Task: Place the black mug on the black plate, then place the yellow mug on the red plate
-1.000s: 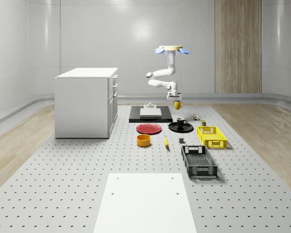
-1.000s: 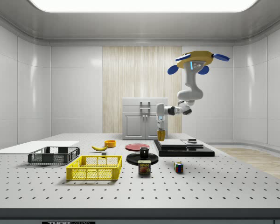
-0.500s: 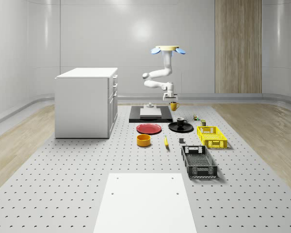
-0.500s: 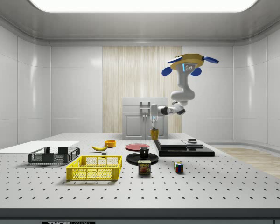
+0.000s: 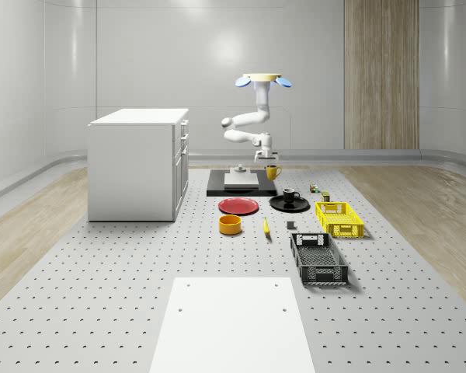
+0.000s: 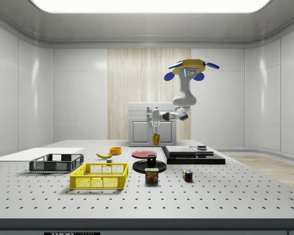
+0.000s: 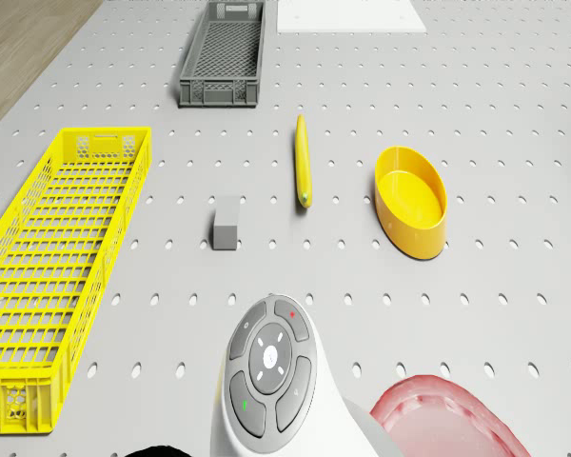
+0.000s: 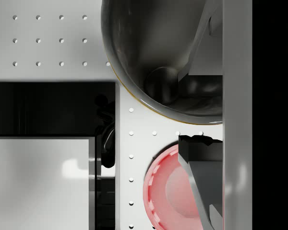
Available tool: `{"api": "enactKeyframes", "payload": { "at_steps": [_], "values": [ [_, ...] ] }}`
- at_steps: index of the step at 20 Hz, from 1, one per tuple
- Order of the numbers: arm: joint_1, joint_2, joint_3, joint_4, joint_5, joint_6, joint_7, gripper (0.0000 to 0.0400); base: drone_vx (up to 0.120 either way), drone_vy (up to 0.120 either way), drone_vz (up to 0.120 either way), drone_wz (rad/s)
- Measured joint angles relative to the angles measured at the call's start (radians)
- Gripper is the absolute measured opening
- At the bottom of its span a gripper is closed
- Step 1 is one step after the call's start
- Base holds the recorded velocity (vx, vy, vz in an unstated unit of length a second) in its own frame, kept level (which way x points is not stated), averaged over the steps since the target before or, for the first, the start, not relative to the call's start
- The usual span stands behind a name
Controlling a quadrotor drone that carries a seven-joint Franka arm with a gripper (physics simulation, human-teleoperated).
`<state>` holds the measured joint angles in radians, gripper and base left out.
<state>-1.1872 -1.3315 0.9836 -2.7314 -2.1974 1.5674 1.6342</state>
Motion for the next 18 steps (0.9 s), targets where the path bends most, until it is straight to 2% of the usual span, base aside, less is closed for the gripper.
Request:
{"api": "enactKeyframes", "payload": {
  "at_steps": [9,11,14,18],
  "values": [
    [0.0,0.0,0.0,0.0,0.0,0.0,0.0,0.011,0.12,-0.12,0.0,0.0],
    [0.0,0.0,0.0,0.0,0.0,0.0,0.0,0.011,0.02,-0.02,-0.04,0.0],
    [0.0,0.0,0.0,0.0,0.0,0.0,0.0,0.011,0.013,-0.027,-0.12,0.0],
    [0.0,0.0,0.0,0.0,0.0,0.0,0.0,0.011,0.11,-0.12,-0.08,0.0]
  ]
}}
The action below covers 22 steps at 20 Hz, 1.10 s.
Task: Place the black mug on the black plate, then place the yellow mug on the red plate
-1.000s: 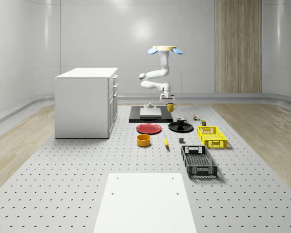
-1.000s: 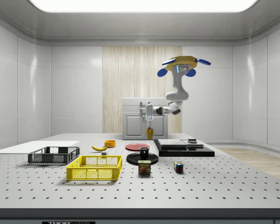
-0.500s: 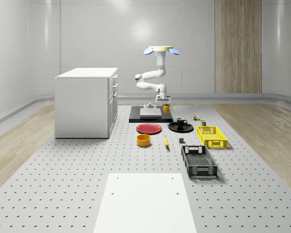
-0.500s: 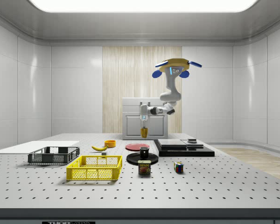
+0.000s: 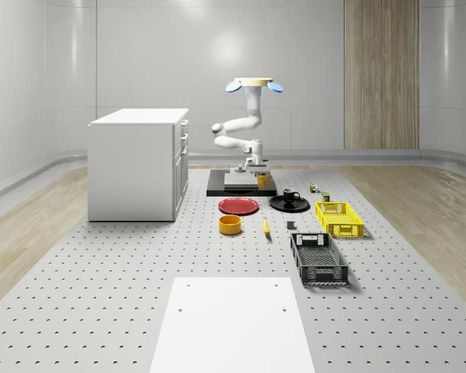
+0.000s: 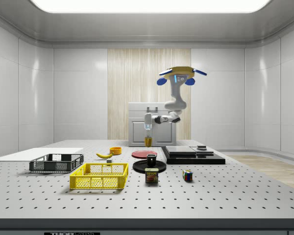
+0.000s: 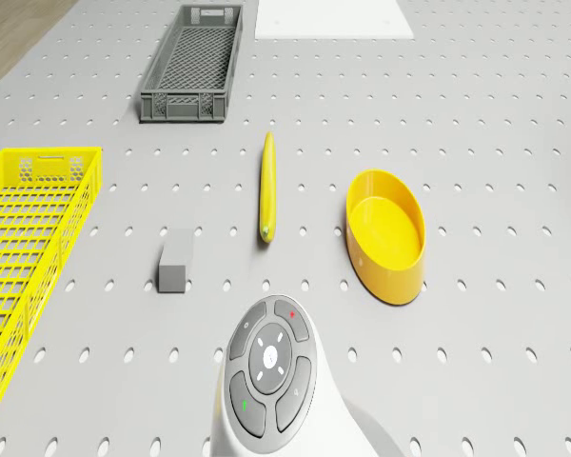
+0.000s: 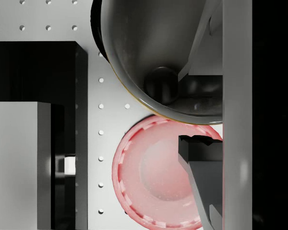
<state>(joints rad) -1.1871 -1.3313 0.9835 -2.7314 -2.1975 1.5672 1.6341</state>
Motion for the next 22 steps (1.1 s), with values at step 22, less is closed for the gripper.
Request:
{"api": "enactKeyframes", "payload": {
  "at_steps": [22],
  "values": [
    [0.022,-0.01,0.002,0.001,0.006,0.009,-0.023,0.011,0.044,-0.067,0.0,0.0]
  ]
}}
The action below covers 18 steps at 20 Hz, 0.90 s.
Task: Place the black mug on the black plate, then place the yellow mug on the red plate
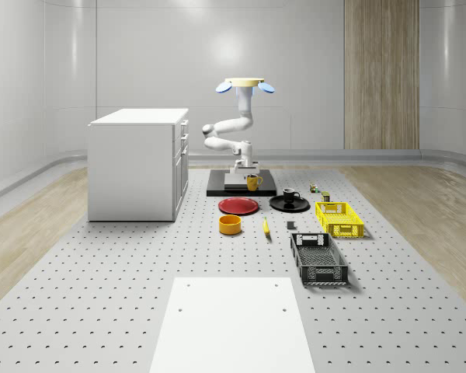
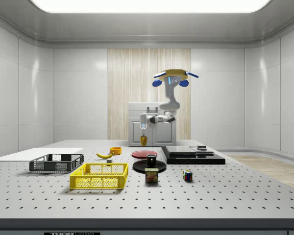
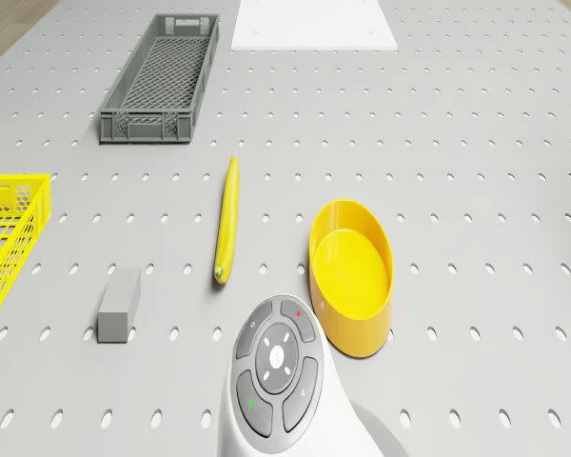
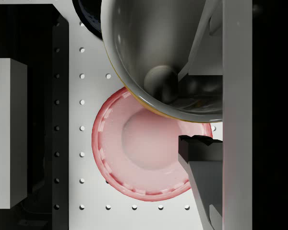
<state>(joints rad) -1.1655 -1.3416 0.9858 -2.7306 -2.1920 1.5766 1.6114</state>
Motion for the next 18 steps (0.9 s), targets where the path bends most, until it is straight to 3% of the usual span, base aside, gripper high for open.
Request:
{"api": "enactKeyframes", "payload": {
  "at_steps": [18],
  "values": [
    [0.138,-0.064,0.016,0.036,0.039,0.075,-0.173,0.011,0.0,0.0,0.0,0.0]
  ]
}}
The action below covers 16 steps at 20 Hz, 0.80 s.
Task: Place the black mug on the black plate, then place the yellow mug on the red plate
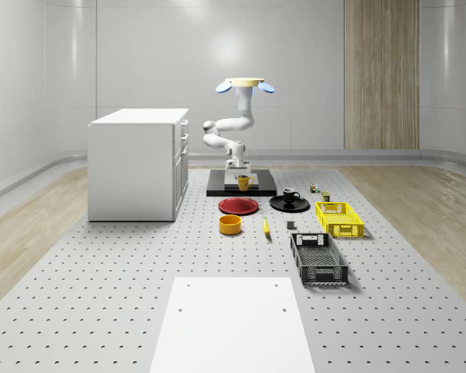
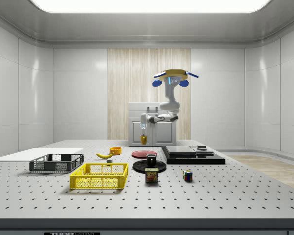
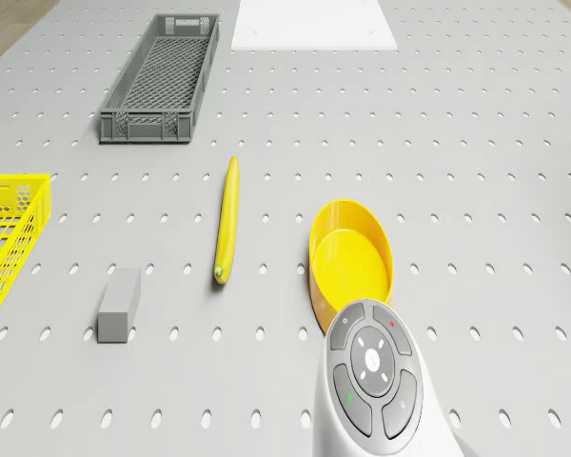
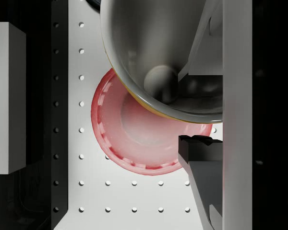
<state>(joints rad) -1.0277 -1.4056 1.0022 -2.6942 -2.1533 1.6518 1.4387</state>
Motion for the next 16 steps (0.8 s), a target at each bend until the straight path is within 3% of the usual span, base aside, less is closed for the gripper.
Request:
{"api": "enactKeyframes", "payload": {
  "at_steps": [16],
  "values": [
    [-0.042,0.038,-0.151,0.142,-0.138,0.111,-0.023,0.011,0.0,0.0,0.0,0.0]
  ]
}}
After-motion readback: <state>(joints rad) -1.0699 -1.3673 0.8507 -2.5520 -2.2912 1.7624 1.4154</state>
